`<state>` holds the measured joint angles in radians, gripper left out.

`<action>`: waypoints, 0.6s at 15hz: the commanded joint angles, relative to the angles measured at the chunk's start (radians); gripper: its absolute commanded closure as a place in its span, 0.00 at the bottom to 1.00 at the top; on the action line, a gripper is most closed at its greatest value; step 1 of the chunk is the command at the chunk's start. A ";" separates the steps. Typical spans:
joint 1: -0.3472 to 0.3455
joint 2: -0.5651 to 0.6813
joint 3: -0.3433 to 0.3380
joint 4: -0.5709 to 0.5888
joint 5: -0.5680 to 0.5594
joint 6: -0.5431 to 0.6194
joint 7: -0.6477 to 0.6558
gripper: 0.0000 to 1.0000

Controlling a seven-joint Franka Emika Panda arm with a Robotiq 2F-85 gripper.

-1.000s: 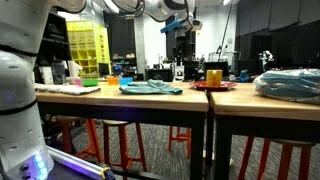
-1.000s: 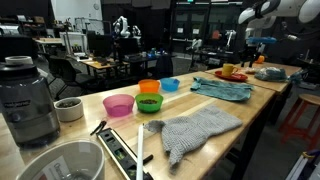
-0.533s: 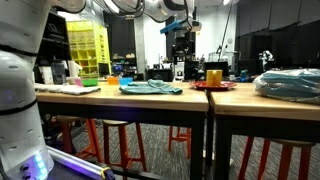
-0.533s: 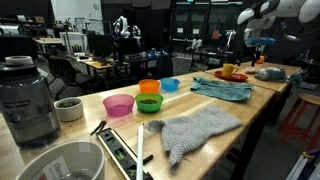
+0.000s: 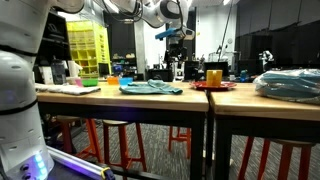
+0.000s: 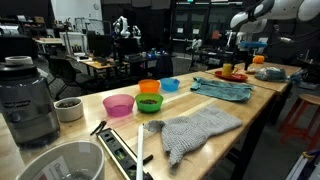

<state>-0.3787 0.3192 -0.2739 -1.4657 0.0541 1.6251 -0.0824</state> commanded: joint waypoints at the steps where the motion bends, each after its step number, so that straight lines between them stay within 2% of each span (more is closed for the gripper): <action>1: 0.039 -0.068 0.024 -0.087 -0.019 0.006 0.001 0.00; 9: 0.156 -0.178 0.098 -0.284 -0.108 0.083 -0.082 0.00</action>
<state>-0.2593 0.2310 -0.1996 -1.6245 -0.0032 1.6566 -0.1190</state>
